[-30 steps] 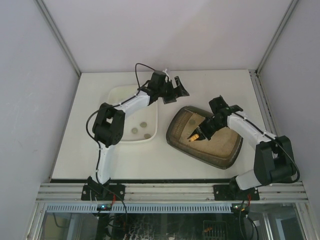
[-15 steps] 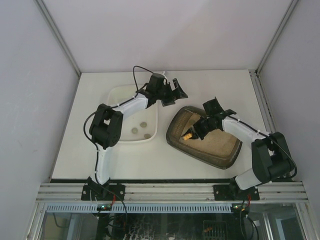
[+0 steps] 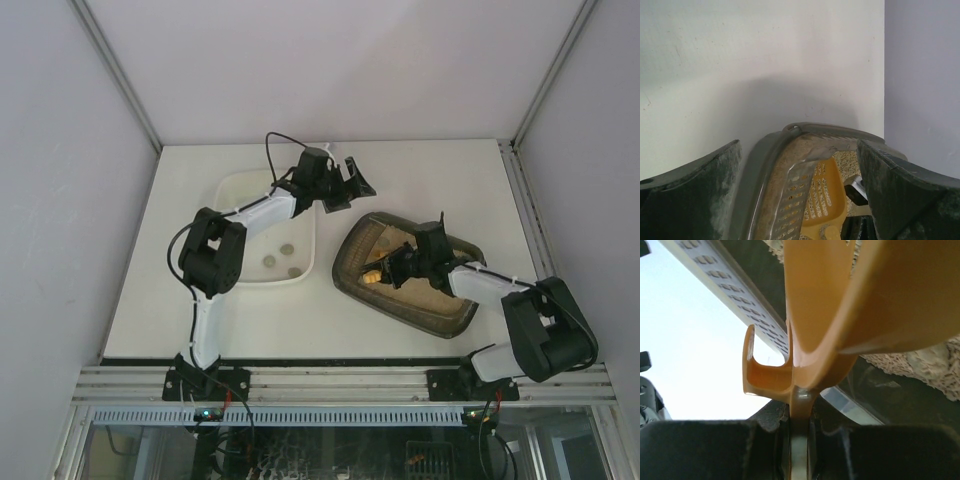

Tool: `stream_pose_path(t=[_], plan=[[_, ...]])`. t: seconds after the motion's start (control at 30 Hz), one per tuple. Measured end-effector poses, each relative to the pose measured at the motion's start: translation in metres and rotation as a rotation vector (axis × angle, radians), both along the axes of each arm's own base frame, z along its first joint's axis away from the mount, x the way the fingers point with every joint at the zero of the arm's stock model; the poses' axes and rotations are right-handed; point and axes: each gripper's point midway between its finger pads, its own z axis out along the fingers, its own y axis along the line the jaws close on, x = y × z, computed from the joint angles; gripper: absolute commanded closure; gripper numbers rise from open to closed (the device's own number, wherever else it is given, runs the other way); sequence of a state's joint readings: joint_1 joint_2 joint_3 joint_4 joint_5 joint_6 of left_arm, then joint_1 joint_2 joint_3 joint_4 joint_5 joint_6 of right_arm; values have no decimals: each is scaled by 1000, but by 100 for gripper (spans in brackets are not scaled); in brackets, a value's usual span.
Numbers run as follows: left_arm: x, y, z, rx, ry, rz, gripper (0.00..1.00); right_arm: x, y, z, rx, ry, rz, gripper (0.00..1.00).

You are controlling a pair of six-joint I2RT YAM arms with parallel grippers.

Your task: Clean the litter box

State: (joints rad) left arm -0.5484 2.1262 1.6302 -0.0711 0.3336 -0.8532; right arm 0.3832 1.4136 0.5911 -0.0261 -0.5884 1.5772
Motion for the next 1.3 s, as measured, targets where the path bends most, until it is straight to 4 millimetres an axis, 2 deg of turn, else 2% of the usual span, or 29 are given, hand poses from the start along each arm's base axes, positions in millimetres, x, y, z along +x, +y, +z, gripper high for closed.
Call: stream_pose_path(t=[0.13, 0.47, 0.67, 0.73, 0.97, 1.17, 1.3], plan=[[-2, 1, -5, 4, 8, 1, 0, 8, 1, 2, 41, -54, -48, 100], [-6, 5, -14, 11, 23, 1, 0, 23, -1, -10, 152, -214, -149, 100], [-9, 8, -21, 9, 31, -1, 0, 43, 11, -10, 266, -318, -183, 100], [-9, 10, -22, 10, 33, -1, 0, 49, 15, -5, 300, -320, -202, 100], [-8, 12, -21, 3, 28, 1, 0, 47, 14, 1, 293, -332, -209, 100], [-6, 13, -21, 0, 25, 2, 0, 21, 1, -3, 183, -356, -166, 100], [-7, 13, -22, 0, 25, 2, 0, 15, -11, 3, 99, -413, -138, 100]])
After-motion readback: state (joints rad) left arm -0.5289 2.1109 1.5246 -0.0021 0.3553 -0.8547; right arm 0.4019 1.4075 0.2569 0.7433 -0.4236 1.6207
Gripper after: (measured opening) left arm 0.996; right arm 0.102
